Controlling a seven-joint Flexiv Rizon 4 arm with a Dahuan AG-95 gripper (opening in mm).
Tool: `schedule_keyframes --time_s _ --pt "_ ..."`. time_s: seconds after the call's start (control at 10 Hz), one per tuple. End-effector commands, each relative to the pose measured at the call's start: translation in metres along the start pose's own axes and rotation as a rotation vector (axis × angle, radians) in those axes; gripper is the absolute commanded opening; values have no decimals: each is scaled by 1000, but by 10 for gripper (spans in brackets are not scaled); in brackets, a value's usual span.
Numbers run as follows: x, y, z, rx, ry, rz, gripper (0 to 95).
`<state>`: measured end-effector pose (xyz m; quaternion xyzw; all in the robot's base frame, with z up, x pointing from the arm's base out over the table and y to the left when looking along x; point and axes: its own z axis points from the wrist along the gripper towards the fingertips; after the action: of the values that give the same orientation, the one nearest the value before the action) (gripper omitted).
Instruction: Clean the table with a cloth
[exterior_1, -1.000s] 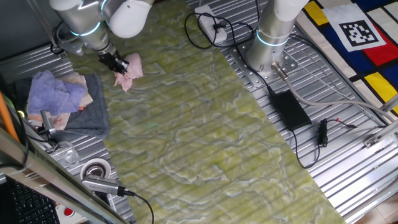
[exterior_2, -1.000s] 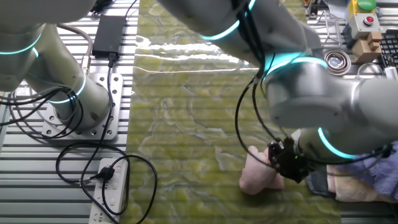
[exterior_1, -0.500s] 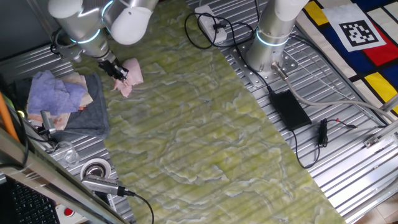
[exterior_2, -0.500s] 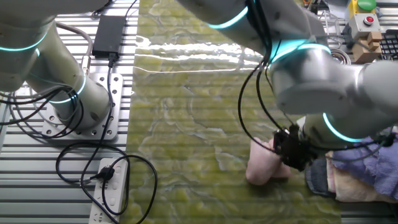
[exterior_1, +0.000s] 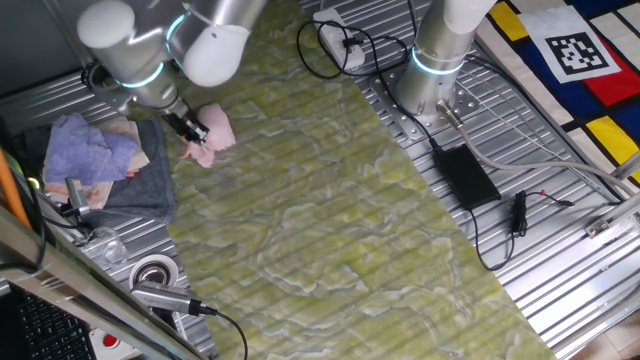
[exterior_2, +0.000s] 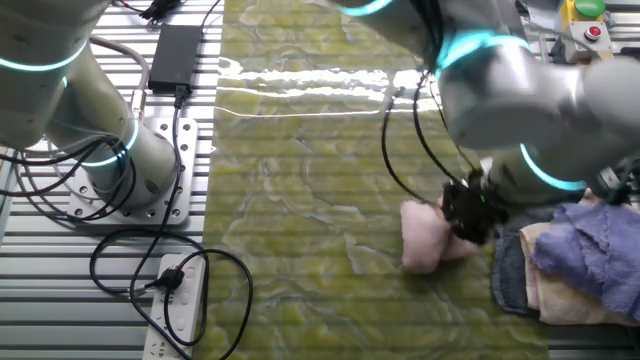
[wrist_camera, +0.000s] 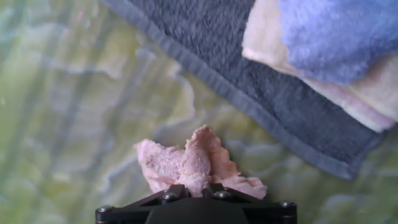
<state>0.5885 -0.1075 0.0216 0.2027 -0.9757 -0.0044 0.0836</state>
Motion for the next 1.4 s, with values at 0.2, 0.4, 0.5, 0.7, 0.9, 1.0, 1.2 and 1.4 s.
schedule_keyframes --time_s 0.2,0.4,0.5,0.7,0.9,1.0,1.2,1.4 --pt "0 23 4 -17 -4 66 0" --pt "14 31 12 -12 -16 66 0" --pt "22 30 13 -9 -19 52 0" --pt "31 27 7 -24 -20 55 0" --pt "45 28 13 -35 -29 56 0" --pt "53 29 17 -48 -35 58 0" --pt "67 33 16 -68 -38 63 0" --pt "72 34 14 -66 -35 59 0"
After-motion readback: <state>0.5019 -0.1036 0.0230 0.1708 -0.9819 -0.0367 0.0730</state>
